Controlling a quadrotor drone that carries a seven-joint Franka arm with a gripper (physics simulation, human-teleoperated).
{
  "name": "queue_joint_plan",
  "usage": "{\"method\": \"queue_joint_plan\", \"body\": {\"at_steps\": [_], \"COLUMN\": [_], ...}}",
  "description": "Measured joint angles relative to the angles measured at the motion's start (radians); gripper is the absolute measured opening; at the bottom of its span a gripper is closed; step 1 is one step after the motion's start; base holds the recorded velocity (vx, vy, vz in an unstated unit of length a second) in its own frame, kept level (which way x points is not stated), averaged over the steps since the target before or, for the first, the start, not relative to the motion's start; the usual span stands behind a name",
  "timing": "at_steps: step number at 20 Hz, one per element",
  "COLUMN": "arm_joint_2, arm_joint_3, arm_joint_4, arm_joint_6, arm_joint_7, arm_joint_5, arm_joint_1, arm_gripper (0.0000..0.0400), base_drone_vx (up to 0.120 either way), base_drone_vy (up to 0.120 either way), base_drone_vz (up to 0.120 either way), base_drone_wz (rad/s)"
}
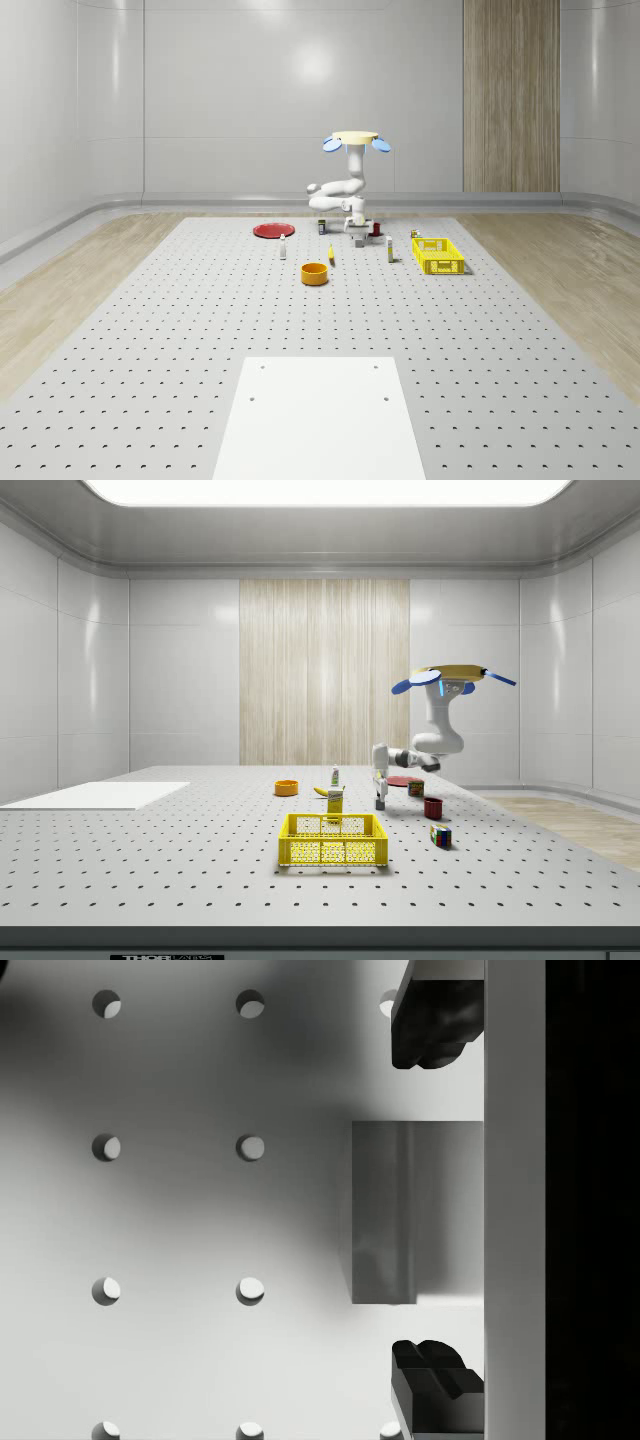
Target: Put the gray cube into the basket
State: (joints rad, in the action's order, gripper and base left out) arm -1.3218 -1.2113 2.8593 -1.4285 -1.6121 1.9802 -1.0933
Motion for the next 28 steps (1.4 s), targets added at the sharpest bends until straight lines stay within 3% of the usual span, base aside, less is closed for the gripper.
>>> {"method": "queue_joint_plan", "body": {"at_steps": [21,25,28], "arm_joint_2": [-0.038,-0.045,-0.050], "arm_joint_3": [0.025,0.025,0.024], "arm_joint_4": [-0.047,-0.049,-0.049], "arm_joint_6": [-0.063,-0.070,-0.075], "arm_joint_7": [-0.009,-0.011,-0.013], "arm_joint_5": [0.018,0.015,0.013], "arm_joint_1": [-0.048,-0.051,-0.053], "arm_gripper": [0.0400,0.0315,0.0281], "base_drone_vx": [0.000,0.000,0.000], "base_drone_vy": [0.000,0.000,0.000], "base_drone_vz": [0.000,0.000,0.000], "base_drone_wz": [0.000,0.000,0.000]}}
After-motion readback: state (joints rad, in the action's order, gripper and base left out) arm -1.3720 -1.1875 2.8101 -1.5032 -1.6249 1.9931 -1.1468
